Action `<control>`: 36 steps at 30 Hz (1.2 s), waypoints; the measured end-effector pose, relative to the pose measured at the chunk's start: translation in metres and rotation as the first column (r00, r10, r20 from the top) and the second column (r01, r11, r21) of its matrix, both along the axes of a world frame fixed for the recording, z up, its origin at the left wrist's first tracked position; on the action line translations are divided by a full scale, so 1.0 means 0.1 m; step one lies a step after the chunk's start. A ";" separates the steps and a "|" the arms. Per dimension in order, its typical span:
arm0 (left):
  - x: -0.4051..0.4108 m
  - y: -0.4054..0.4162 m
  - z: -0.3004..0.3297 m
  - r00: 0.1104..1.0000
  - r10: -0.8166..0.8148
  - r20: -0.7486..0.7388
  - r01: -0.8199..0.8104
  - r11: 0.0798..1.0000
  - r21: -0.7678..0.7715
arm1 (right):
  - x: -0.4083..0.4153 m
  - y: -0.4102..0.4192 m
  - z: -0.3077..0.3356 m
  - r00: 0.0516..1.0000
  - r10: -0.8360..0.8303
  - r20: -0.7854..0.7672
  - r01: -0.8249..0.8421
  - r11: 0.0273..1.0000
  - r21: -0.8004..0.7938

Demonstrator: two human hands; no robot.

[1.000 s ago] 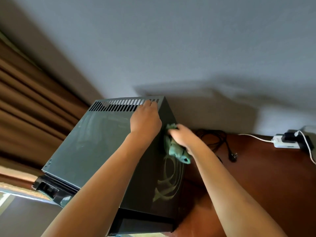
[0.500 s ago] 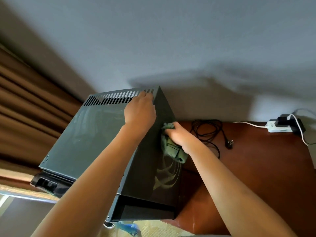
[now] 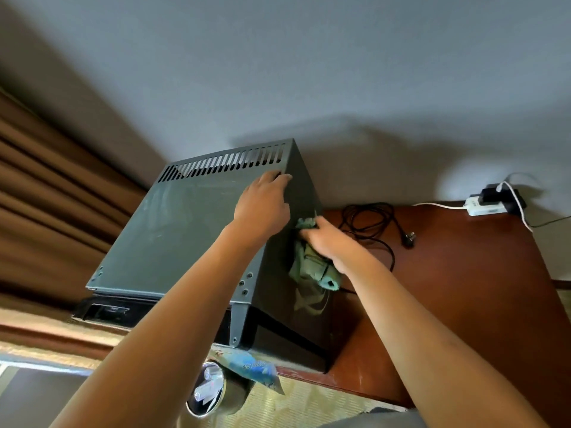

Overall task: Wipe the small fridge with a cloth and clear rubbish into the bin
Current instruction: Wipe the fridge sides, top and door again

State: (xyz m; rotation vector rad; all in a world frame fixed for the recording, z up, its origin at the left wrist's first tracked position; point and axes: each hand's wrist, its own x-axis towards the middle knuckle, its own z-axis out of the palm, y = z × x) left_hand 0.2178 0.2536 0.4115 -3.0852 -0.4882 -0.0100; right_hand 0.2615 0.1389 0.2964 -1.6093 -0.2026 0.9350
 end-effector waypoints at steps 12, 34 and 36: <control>-0.37 -0.11 0.03 0.998 -0.050 -0.028 0.051 0.999 0.016 | -0.73 -0.17 -0.12 0.998 -0.039 -0.040 0.033 0.990 -0.138; -0.10 -0.70 -0.11 0.970 0.238 0.049 -0.243 0.957 0.159 | 0.11 -0.08 -0.09 0.998 -0.027 -0.057 0.037 0.983 0.178; -0.06 -0.75 -0.16 0.977 0.207 0.047 -0.212 0.959 0.187 | 0.13 -0.06 -0.27 0.998 -0.018 -0.061 0.026 0.991 0.132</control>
